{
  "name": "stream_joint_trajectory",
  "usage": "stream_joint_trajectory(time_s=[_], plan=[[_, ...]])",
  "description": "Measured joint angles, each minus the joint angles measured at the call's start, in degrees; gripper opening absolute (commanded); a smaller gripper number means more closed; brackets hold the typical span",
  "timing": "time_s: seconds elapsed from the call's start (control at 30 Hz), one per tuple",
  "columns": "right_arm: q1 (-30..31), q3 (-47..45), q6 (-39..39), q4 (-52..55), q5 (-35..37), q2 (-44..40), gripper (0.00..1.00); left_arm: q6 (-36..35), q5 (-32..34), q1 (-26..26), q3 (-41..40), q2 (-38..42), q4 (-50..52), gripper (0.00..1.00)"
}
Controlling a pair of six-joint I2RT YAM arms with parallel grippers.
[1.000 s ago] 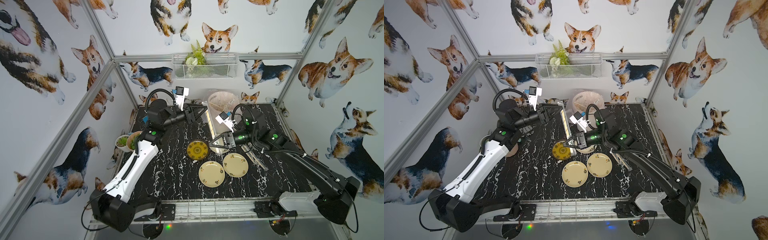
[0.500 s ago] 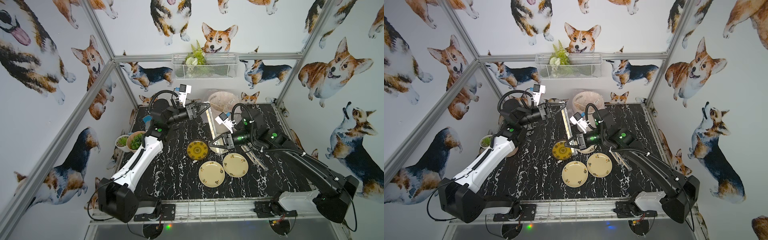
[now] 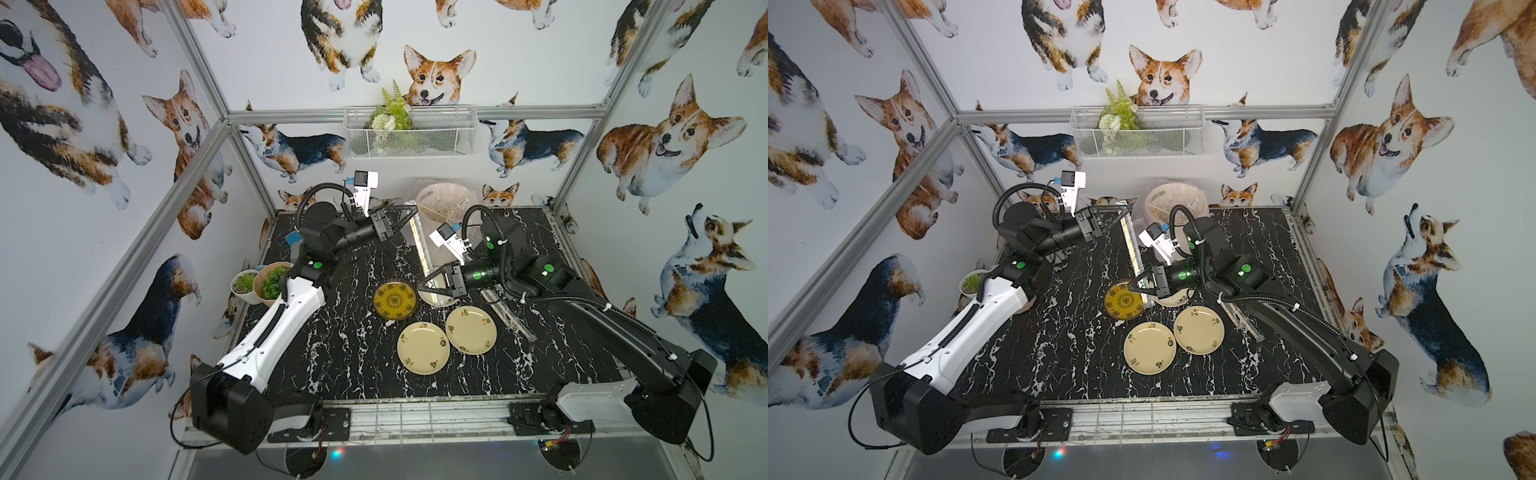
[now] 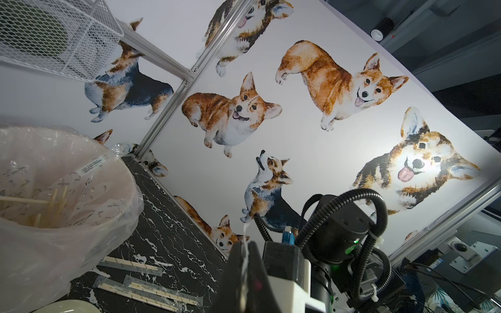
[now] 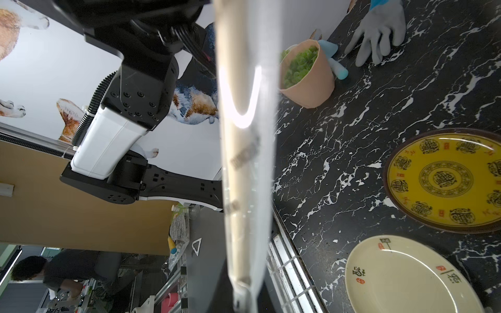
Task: Remove the packaging of disposable chopsticks
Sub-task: Remove the packet bag from the disposable chopsticks.
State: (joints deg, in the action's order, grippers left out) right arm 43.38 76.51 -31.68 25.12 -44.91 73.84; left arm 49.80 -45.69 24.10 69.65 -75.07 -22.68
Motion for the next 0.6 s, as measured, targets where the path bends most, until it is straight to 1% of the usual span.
stream_joint_trajectory(time_s=[0.1,0.17,0.23,0.33,0.6], plan=[[0.02,0.07,-0.48,-0.02,-0.20,-0.02,0.00,-1.44,1.84,0.76,-0.81,0.63,0.00,0.03],[0.02,0.15,-1.42,0.00,-0.22,0.04,0.00,-1.55,3.13,1.27,-1.64,0.50,-0.59,0.00],[0.02,0.39,-1.99,0.42,0.11,0.11,0.00,-0.44,3.80,1.55,-2.62,-0.04,-2.82,0.00],[0.00,1.18,-1.70,2.60,2.58,-0.07,0.00,2.05,4.96,2.45,-3.91,-1.05,-6.78,0.00],[-1.09,5.20,0.44,8.55,5.11,0.83,0.00,4.74,11.39,7.30,-6.82,-2.40,-14.03,0.00]])
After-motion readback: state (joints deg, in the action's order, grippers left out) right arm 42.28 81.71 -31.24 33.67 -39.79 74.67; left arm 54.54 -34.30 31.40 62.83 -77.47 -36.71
